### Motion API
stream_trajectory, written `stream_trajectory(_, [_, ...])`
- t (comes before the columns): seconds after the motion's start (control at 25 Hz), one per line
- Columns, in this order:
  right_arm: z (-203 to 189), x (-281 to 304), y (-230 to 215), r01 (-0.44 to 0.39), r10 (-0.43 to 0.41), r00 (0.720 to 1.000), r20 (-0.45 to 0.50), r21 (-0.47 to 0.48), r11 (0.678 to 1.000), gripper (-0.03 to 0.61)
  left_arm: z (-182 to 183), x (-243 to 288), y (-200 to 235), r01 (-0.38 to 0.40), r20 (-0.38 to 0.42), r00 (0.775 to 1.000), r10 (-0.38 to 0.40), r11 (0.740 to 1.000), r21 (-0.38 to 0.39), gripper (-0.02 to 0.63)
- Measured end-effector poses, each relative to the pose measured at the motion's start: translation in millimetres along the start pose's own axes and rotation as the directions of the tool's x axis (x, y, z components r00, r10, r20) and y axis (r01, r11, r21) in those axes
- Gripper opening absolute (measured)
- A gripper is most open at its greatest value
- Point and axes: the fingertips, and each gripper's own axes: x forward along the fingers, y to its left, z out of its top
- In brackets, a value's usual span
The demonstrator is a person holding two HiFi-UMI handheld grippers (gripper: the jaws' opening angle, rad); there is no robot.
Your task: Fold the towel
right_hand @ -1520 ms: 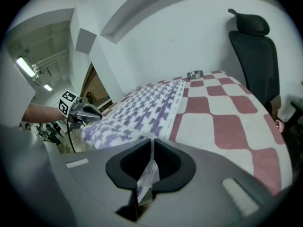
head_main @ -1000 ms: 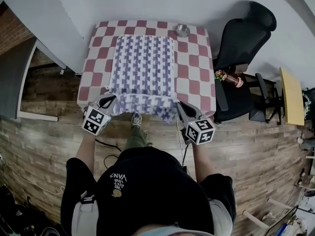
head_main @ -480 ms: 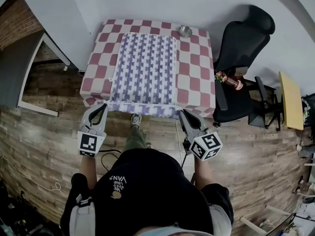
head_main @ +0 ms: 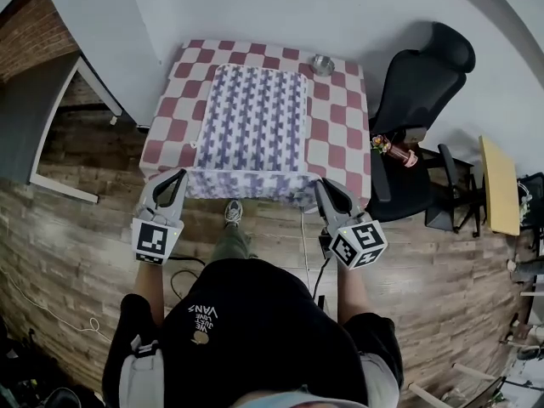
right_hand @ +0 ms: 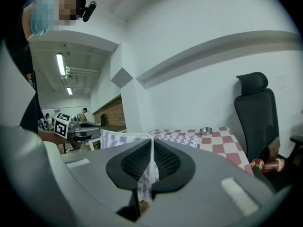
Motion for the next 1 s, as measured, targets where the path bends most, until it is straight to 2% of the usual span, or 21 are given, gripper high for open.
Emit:
stream_trajectory(0.4, [64.0, 100.2, -58.6, 0.061, -0.060, 0.998, 0.025, -0.061, 0.996, 0.021, 31.6, 107.6, 76.1, 0.019, 0.054, 0.998, -0.026, 0.992, 0.125, 0.002])
stream_trajectory(0.6, [77.0, 151.9, -98.8, 0.121, -0.120, 0.993, 0.008, -0.064, 0.991, 0.021, 30.7, 180.3, 108.1, 0.078, 0.034, 0.996, -0.085, 0.981, 0.177, 0.002])
stream_trajectory(0.8, [70.8, 206.6, -149.5, 0.180, -0.183, 0.981, -0.058, -0.060, 0.982, 0.021, 15.6, 254.8, 126.4, 0.158, 0.000, 0.987, -0.161, 0.970, 0.186, 0.002])
stream_trajectory(1.0, [49.7, 260.0, -194.1, 0.217, -0.225, 0.960, -0.164, -0.067, 0.974, 0.021, -15.5, 319.9, 138.3, 0.212, -0.053, 0.977, -0.206, 0.969, 0.129, 0.002])
